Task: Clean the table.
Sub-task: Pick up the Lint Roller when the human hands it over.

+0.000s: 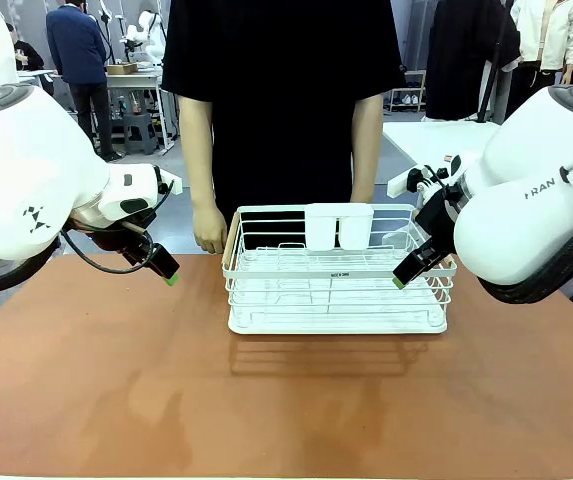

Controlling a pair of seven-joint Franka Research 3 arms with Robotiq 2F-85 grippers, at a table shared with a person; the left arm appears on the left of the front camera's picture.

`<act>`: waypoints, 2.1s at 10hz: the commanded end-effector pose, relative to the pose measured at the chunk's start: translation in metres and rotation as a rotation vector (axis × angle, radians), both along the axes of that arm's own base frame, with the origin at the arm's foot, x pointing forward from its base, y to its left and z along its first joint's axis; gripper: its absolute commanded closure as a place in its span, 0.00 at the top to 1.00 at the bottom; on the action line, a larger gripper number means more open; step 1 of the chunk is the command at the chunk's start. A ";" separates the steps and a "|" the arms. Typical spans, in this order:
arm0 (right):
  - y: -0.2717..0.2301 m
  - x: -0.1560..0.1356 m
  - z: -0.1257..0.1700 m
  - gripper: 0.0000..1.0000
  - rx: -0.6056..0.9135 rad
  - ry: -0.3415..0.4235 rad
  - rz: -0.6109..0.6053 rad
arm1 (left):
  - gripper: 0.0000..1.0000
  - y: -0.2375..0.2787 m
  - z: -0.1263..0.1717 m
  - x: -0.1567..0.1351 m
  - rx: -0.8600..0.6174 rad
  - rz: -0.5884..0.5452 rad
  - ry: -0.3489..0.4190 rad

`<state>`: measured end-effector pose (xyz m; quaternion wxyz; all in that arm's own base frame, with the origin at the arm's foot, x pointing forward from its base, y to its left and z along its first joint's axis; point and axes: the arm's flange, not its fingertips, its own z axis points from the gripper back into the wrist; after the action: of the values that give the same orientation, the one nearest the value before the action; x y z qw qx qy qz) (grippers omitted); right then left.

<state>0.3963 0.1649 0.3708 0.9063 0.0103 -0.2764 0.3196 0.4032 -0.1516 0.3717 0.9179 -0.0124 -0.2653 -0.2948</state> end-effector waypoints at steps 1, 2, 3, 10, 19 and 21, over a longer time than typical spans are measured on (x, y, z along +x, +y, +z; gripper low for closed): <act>0.000 0.000 0.000 1.00 0.001 0.000 -0.001 | 1.00 0.000 0.000 0.000 0.000 0.001 0.000; 0.000 0.000 0.000 1.00 0.001 0.000 -0.001 | 1.00 0.000 0.000 0.000 0.000 0.001 0.000; 0.000 0.000 0.000 1.00 0.001 0.000 -0.001 | 1.00 0.000 0.000 0.000 0.000 0.001 0.000; -0.040 -0.006 0.084 1.00 0.300 0.257 -0.051 | 1.00 0.048 0.104 0.008 -0.333 0.145 0.281; -0.254 -0.041 0.132 1.00 1.054 0.573 -0.201 | 1.00 0.234 0.123 -0.057 -1.015 0.066 0.463; -0.290 -0.049 0.133 1.00 1.168 0.599 -0.215 | 1.00 0.266 0.115 -0.066 -1.111 0.123 0.442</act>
<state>0.3413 -0.1155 0.5050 0.8306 0.5396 -0.1373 0.0082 0.3369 0.1078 0.4925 0.8360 -0.5180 -0.1716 -0.0579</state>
